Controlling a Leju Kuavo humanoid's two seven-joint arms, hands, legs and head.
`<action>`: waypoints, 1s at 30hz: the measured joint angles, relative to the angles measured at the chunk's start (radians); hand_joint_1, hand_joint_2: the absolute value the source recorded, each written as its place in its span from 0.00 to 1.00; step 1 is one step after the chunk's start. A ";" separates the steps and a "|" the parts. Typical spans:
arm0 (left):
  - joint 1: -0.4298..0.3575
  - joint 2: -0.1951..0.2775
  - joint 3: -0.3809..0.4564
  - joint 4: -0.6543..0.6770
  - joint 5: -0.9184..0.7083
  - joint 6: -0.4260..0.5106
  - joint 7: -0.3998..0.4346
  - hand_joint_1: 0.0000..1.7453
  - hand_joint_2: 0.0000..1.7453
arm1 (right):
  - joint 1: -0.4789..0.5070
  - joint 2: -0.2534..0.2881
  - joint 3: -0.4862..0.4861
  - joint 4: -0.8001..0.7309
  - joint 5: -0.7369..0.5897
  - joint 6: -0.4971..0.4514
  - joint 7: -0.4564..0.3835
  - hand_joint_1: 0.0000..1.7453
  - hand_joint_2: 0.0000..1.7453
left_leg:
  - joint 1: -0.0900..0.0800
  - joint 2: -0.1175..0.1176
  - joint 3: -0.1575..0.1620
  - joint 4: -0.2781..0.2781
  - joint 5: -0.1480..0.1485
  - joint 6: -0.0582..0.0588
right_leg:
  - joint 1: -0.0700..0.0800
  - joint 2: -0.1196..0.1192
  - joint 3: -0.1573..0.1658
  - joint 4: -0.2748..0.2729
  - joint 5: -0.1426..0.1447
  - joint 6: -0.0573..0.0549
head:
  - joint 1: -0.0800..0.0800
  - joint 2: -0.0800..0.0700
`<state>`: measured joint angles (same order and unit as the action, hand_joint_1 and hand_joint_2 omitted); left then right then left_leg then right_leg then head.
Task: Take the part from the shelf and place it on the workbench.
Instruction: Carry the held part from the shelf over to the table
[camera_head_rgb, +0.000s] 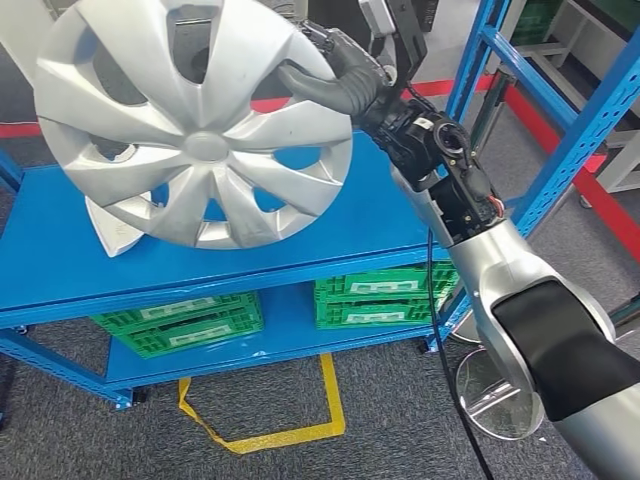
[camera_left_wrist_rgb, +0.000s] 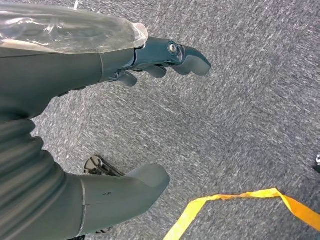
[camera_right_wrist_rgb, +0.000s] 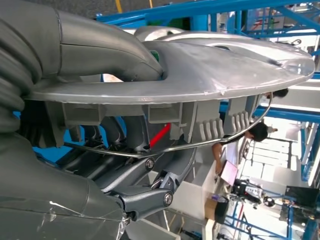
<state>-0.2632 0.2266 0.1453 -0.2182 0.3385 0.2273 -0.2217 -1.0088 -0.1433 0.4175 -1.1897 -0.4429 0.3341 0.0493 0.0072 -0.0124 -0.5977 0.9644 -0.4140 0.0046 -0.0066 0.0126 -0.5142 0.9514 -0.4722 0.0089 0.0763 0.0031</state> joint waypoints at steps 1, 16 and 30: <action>0.000 0.000 0.000 0.000 0.001 -0.006 0.000 0.00 1.00 | 0.000 0.001 0.002 0.001 -0.003 0.003 0.000 1.00 1.00 | 0.000 0.000 0.000 0.000 0.000 0.000 | 0.000 0.000 0.000 0.000 0.000 0.000 | 0.000 0.000; -0.006 0.000 0.000 0.000 0.037 -0.132 -0.022 0.00 1.00 | 0.041 0.105 0.105 0.013 -0.077 0.073 0.017 1.00 1.00 | 0.001 0.001 0.000 -0.002 0.000 0.000 | 0.001 0.000 0.000 0.000 -0.001 -0.001 | 0.000 0.000; -0.010 0.000 0.000 0.000 0.036 -0.132 -0.035 0.00 1.00 | 0.096 0.207 0.225 0.014 0.039 0.002 -0.045 1.00 1.00 | 0.000 0.001 0.000 -0.002 0.000 0.000 | 0.000 0.000 -0.001 0.000 -0.001 -0.001 | 0.000 0.000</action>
<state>-0.2735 0.2262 0.1453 -0.2182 0.3746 0.0956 -0.2572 -0.9124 0.0632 0.6425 -1.1755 -0.4038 0.3359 0.0046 0.0073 -0.0117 -0.5974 0.9627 -0.4141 0.0043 -0.0065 0.0128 -0.5150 0.9513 -0.4735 0.0077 0.0763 0.0031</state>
